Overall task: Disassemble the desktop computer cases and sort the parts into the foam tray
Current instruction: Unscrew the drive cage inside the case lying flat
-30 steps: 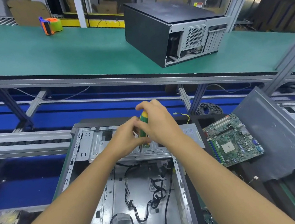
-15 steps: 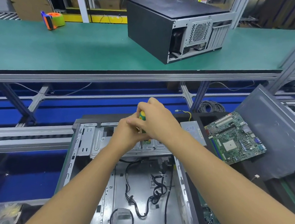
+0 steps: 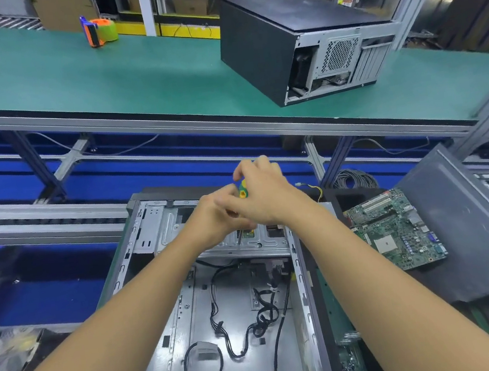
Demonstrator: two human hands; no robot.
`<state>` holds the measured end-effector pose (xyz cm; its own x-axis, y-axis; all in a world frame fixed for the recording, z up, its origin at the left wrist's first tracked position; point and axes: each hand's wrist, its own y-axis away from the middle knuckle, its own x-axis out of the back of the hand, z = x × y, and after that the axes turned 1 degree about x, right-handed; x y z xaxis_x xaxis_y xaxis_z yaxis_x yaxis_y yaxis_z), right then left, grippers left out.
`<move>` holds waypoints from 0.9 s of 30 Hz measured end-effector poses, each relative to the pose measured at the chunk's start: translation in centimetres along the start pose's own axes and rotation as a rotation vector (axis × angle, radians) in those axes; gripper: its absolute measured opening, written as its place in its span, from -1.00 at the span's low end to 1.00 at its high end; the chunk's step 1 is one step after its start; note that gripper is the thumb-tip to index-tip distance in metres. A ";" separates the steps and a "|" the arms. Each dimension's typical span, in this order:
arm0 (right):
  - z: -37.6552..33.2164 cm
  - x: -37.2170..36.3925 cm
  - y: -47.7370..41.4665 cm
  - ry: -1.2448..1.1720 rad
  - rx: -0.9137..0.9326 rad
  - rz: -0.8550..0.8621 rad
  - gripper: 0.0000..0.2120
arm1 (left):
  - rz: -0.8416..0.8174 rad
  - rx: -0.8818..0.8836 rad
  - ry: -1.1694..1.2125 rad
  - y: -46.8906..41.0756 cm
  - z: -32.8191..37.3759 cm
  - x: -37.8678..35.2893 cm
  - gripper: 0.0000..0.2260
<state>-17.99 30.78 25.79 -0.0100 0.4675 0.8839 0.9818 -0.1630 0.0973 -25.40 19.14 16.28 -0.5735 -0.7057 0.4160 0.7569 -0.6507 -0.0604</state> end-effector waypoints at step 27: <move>-0.4 0.5 -0.4 0.004 0.031 0.031 -0.87 | -0.152 -0.010 0.065 0.0 -0.1 1.6 -0.73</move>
<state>-18.47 30.68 26.37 0.0200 0.4591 0.8882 0.9871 -0.1501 0.0553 -26.28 18.00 16.87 -0.7006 -0.6153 0.3614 0.6569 -0.7539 -0.0102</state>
